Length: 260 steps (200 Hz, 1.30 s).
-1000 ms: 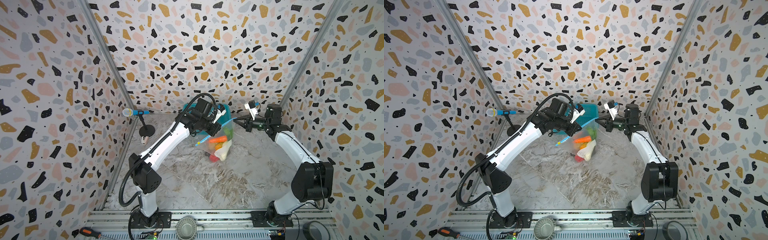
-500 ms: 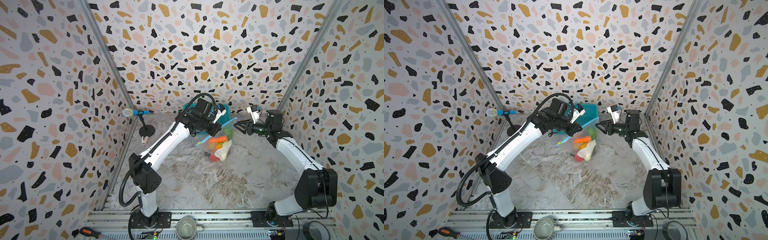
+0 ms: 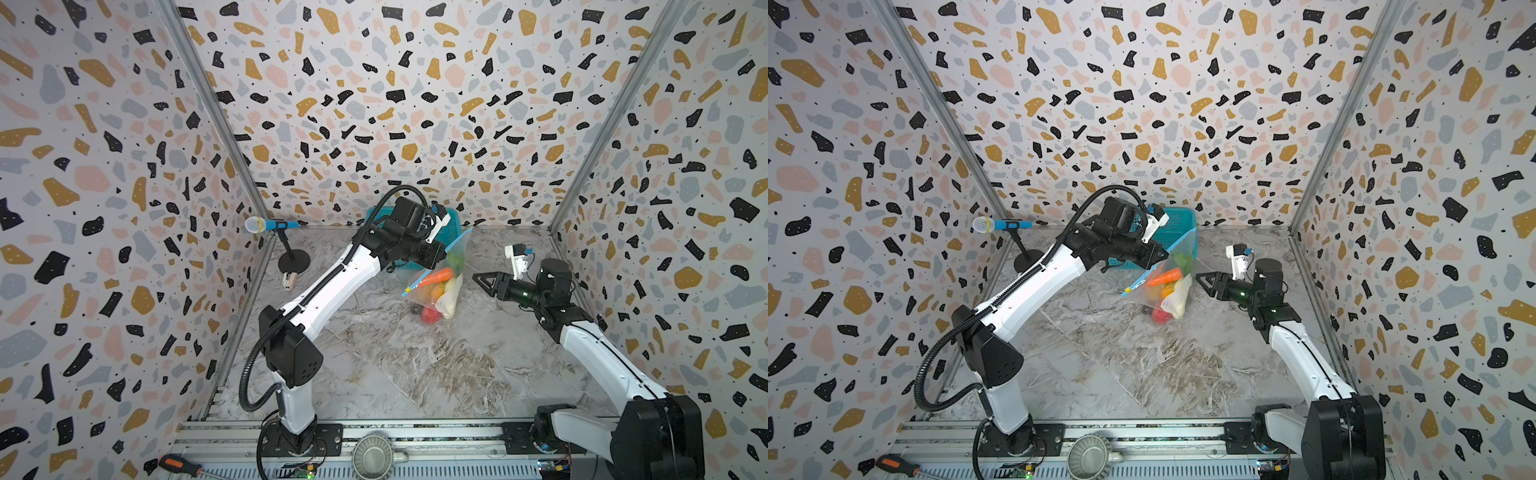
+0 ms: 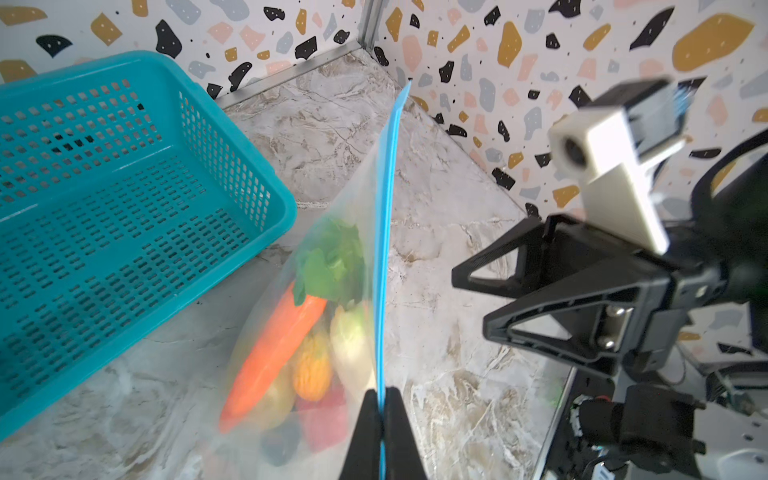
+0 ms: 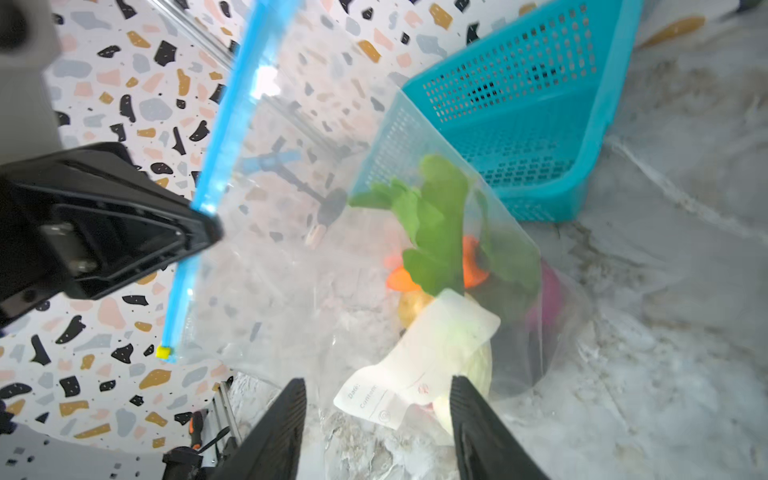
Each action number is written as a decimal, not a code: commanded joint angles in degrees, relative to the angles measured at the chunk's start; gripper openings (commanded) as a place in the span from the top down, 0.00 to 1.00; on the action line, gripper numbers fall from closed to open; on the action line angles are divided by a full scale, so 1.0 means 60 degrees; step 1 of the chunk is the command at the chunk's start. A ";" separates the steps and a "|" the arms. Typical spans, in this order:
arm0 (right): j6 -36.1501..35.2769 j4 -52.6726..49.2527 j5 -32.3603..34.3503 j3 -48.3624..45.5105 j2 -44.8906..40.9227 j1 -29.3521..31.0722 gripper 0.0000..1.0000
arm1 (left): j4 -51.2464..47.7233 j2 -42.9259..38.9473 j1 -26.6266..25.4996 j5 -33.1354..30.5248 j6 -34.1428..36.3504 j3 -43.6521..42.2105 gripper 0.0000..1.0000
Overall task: Place the food in the zip-top bag and seal the zipper
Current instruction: 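Lower the sealed bag onto the table with the left gripper while the right moves aside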
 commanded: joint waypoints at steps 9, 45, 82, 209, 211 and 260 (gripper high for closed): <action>0.0731 0.0896 0.0291 -0.0034 -0.0275 0.0053 0.41 | 0.1324 -0.0340 0.0052 -0.0262 -0.1991 -0.0221 1.00; 0.0718 0.1087 0.0302 -0.0011 -0.0032 0.0002 0.41 | 0.3281 -0.1017 -0.0123 -0.0807 -0.4132 -0.1436 1.00; 0.0805 0.1103 0.0014 -0.0059 0.0050 -0.0647 0.41 | 0.4462 -0.1185 -0.0502 -0.1280 -0.5776 -0.1759 1.00; 0.2033 -0.0142 -0.0381 0.0283 -0.0238 -0.4181 0.39 | 0.7805 0.1451 -0.3046 -0.2683 -0.9732 0.0173 1.00; 0.2027 -0.0159 -0.0357 0.0291 -0.0282 -0.4192 0.38 | 0.7830 0.1534 -0.3081 -0.2638 -0.9800 0.0283 1.00; 0.1503 -0.0992 0.0003 0.1004 -0.0714 -0.4088 0.33 | 1.0137 0.1016 -0.3188 -0.2401 -1.0985 -0.2362 1.00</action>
